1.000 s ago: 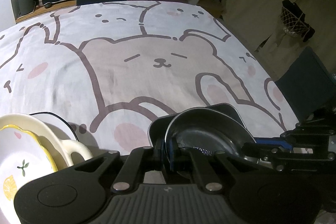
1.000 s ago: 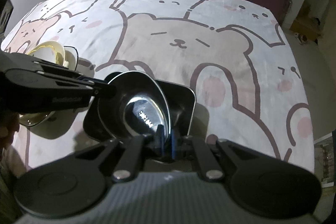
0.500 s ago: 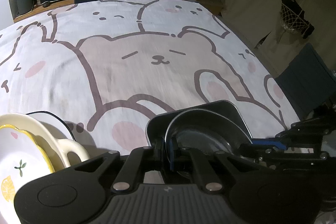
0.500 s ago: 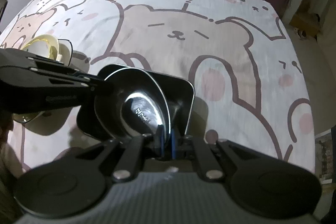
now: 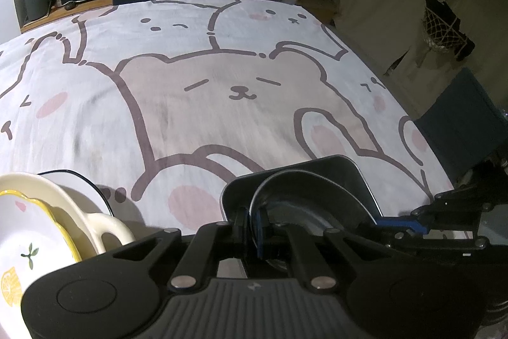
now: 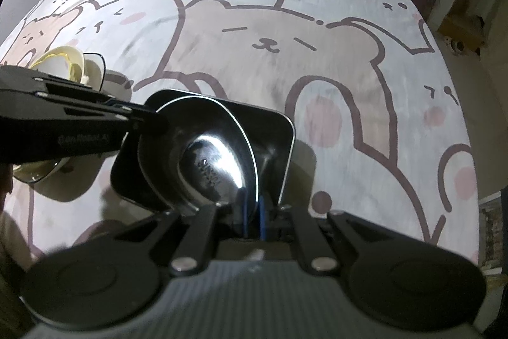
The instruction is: Organize plates and bowls
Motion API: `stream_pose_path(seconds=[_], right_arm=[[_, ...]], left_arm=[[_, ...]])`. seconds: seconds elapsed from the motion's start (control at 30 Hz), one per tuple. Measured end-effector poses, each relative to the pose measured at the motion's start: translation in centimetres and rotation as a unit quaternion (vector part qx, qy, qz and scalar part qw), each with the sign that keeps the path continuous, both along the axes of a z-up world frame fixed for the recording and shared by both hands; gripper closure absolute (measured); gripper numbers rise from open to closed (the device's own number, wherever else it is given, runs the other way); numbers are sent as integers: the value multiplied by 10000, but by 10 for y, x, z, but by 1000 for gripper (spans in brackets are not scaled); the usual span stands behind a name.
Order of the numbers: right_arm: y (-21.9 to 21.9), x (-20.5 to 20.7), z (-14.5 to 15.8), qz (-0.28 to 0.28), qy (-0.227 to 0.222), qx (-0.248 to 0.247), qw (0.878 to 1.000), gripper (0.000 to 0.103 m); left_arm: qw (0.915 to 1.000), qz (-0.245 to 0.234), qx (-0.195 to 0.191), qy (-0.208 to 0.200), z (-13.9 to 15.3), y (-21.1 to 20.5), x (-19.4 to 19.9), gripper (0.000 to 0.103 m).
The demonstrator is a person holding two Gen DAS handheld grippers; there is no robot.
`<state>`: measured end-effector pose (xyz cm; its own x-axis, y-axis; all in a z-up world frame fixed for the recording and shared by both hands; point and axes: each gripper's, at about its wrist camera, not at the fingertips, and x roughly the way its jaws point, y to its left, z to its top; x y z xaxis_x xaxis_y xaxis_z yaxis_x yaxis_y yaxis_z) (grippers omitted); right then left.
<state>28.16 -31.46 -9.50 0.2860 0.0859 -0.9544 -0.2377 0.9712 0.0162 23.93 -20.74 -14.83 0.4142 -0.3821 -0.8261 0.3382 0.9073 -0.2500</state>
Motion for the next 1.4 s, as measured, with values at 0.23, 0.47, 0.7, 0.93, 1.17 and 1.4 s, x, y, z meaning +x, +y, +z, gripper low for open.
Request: stream_pose_path(seconds=[0.23, 0.47, 0.7, 0.93, 1.17, 1.4], right_arm=[[1, 1, -1, 10, 14, -2, 10000, 94], [0, 1, -3, -15, 26, -3, 10000, 94], [-4, 1, 2, -92, -30, 160, 9998, 84], [-13, -2, 14, -229, -223, 388, 9987, 74], [-19, -3, 22, -339, -369, 527, 9973, 74], [-39, 6, 24, -704, -461, 542, 9950, 74]], left_arm=[[10000, 5, -25, 18, -1, 1, 1, 98], [10000, 6, -69, 39, -2, 1, 2, 98], [9998, -34, -175, 24, 3, 4, 1, 96], [9995, -59, -321, -18, 11, 7, -2, 96], [9992, -55, -351, -167, 23, 12, -8, 80], [9995, -37, -248, -197, 28, 22, -14, 67]])
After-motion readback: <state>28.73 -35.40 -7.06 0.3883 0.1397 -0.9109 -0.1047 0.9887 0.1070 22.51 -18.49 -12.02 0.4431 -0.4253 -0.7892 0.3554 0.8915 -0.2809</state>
